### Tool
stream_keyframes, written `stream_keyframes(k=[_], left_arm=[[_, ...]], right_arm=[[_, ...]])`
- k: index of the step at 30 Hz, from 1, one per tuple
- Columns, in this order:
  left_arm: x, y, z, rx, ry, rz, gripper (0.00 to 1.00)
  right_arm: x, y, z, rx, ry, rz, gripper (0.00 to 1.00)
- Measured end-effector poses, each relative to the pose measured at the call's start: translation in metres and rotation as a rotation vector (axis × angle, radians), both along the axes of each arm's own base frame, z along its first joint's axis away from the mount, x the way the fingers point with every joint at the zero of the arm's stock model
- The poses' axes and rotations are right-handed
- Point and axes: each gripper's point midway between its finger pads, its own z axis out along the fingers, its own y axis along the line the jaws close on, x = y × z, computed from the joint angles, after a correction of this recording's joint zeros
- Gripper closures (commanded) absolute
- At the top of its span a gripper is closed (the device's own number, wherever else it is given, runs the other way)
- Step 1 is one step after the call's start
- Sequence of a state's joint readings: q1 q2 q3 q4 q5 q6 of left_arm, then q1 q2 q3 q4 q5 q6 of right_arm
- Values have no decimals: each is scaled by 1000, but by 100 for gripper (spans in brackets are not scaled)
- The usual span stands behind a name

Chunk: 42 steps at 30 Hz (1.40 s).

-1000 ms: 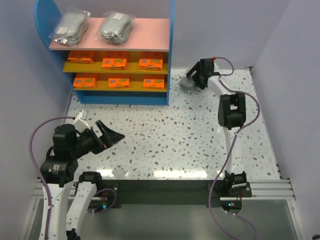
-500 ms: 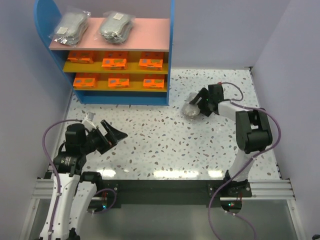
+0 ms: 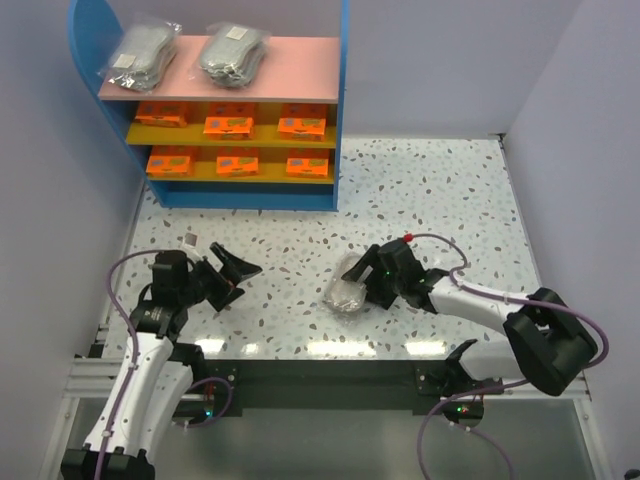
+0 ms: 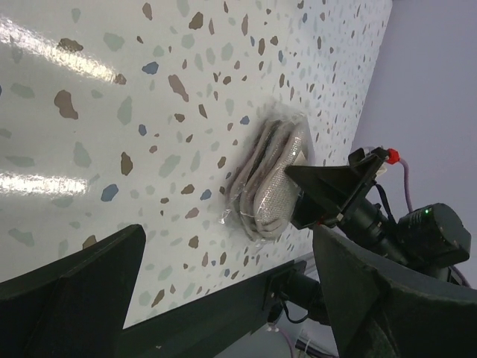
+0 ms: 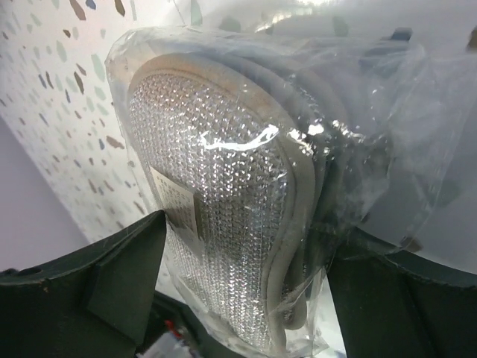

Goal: Place and organize the cleaning sponges onto the shelf

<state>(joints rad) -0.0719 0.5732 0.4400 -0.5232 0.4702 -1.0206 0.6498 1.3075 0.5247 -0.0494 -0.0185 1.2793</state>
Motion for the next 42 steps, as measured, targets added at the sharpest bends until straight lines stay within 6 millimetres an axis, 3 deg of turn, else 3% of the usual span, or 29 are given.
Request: stream_keyframes(k=[5, 8, 12, 16, 19, 24, 31, 33, 37, 38, 42], left_arm=[[-1, -9, -14, -39, 38, 19, 0], [-1, -18, -20, -50, 60, 9, 0], [5, -29, -24, -53, 79, -11, 0], [10, -31, -33, -35, 101, -6, 0], [15, -30, -36, -28, 104, 1, 0], [23, -32, -44, -17, 114, 8, 0], [28, -42, -61, 9, 160, -25, 3], [30, -49, -66, 27, 178, -50, 8], [42, -61, -69, 72, 176, -89, 26], [46, -63, -70, 84, 173, -93, 36], [57, -63, -76, 124, 166, -92, 58]], right_arm=[[-4, 33, 1, 114, 55, -81, 10], [7, 67, 2, 178, 87, -97, 10], [20, 119, 23, 277, 63, -44, 10], [23, 138, 48, 357, 27, 4, 9], [16, 142, 51, 358, 56, 53, 7], [-7, 124, 47, 247, 110, 118, 6], [-42, 76, 73, 164, 79, 178, 6], [-50, 64, 76, 145, 72, 189, 6], [-64, 43, 80, 99, 56, 208, 6], [-67, 38, 83, 93, 49, 212, 6], [-76, 19, 101, 86, -4, 216, 7]])
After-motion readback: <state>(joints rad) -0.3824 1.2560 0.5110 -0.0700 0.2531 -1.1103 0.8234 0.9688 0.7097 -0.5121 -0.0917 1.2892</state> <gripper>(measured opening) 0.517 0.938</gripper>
